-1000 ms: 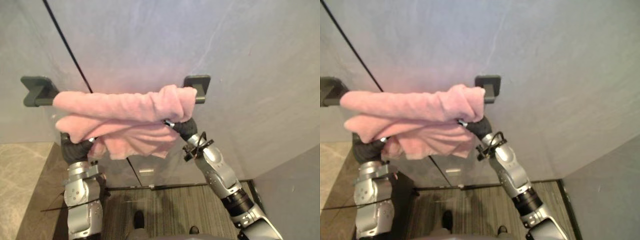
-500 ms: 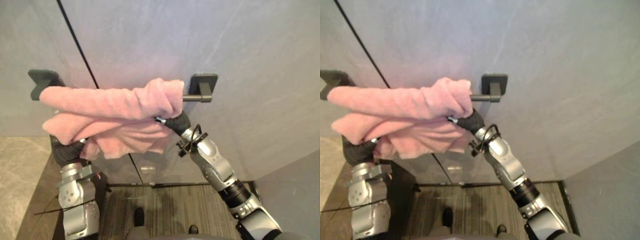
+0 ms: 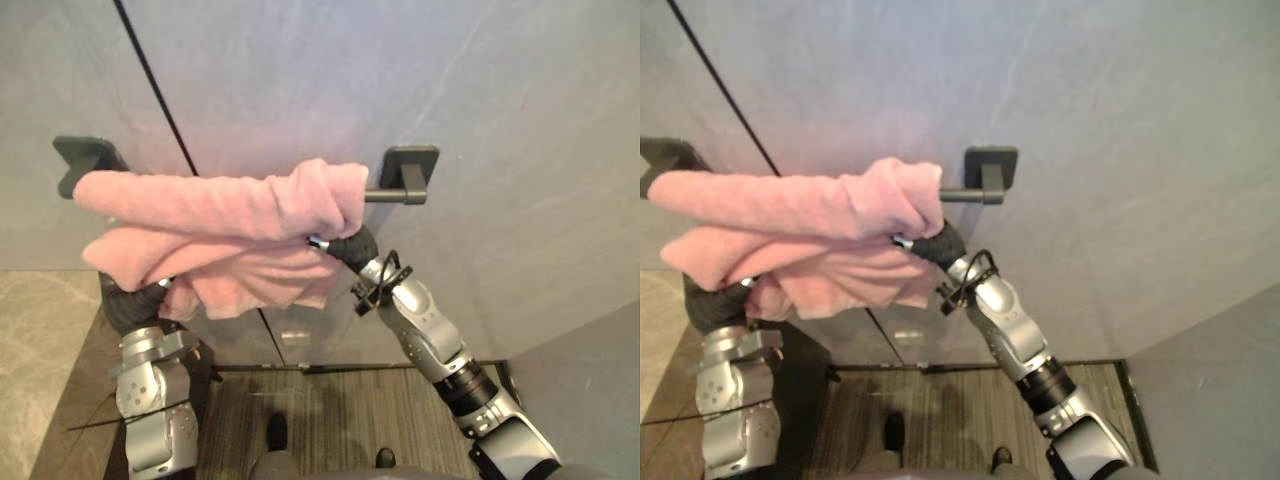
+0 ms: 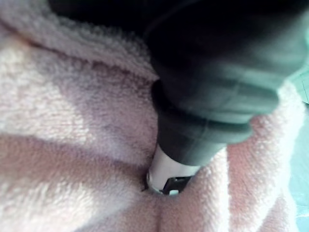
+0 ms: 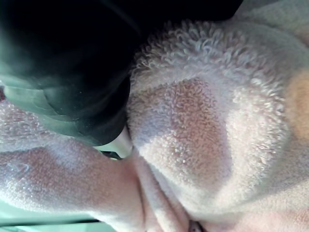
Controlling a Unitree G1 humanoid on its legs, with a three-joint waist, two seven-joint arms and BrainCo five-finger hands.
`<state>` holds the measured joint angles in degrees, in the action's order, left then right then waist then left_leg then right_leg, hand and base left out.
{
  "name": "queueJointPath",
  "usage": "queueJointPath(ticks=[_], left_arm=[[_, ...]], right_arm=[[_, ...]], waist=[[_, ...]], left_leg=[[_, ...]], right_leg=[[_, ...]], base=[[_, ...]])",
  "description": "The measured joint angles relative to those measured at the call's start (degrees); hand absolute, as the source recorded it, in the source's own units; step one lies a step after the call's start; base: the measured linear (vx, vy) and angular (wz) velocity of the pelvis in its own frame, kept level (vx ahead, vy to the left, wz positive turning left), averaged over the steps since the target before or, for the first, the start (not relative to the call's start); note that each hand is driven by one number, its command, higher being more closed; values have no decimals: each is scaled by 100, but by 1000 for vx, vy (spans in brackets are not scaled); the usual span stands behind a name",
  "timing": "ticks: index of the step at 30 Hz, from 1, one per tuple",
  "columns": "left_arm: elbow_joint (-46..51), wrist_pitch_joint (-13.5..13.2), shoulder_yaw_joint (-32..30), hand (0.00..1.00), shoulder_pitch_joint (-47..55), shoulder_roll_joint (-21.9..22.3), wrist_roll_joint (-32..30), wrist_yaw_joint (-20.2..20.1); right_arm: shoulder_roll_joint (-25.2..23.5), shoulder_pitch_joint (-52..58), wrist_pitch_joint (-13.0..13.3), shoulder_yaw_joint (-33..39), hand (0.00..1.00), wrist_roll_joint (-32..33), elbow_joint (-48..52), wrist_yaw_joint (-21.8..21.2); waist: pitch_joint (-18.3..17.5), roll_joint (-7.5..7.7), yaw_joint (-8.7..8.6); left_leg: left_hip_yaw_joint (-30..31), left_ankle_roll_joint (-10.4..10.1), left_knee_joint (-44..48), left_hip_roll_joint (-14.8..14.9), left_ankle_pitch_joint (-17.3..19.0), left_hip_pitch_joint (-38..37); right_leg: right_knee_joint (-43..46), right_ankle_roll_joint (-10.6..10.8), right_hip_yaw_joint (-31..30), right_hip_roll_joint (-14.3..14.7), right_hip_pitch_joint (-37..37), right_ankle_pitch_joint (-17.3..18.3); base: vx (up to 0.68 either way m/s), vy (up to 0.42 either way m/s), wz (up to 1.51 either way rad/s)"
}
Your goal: Organize washtable
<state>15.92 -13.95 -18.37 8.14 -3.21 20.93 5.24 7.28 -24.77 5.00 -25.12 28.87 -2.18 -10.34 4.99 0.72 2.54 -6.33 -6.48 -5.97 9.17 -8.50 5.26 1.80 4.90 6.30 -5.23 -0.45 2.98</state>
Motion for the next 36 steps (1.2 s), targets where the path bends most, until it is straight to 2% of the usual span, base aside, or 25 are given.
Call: queueJointPath(ticks=[11, 23, 24, 25, 26, 36], left_arm=[[-81, 8, 11, 100, 212, 0, 99, -13], [-244, 35, 34, 100, 212, 0, 109, -35], [-253, 39, 34, 0, 213, 0, 111, -36], [-253, 39, 33, 0, 213, -1, 114, -35], [-253, 39, 32, 0, 213, -1, 118, -32], [-302, 49, 24, 0, 326, -37, 123, -25]], right_arm=[[-249, 253, -54, -21, 100, 1, -342, -9], [-256, 272, -44, -23, 100, 6, -374, -33], [-262, 272, -43, -23, 100, 5, -374, -33], [-264, 274, -42, -23, 100, 5, -374, -33], [-264, 283, -39, -23, 0, 5, -373, -33], [-264, 420, -22, 12, 0, 210, -438, -30]], waist=[[23, -24, 18], [57, -72, 11], [73, -86, 10], [77, -91, 10], [81, -99, 12], [88, -109, 15]], left_leg=[[19, 15, 0, -11, -12, 68], [55, 48, 0, -22, -47, 82], [55, 48, 0, -22, -47, 82], [55, 48, 0, -22, -47, 82], [55, 48, 0, -22, -47, 81], [54, 47, 0, -24, -48, 81]], right_leg=[[4, 0, 19, -9, -75, 0], [12, 0, 52, -17, -74, 1], [12, 0, 52, -17, -75, 1], [12, 0, 52, -17, -75, 1], [12, 0, 52, -17, -74, 0], [13, -1, 52, -20, -75, 0]], base=[[0, 0, 0], [0, 0, 1], [0, 0, 0], [0, 0, 0], [0, 0, 0], [0, 0, 0]])
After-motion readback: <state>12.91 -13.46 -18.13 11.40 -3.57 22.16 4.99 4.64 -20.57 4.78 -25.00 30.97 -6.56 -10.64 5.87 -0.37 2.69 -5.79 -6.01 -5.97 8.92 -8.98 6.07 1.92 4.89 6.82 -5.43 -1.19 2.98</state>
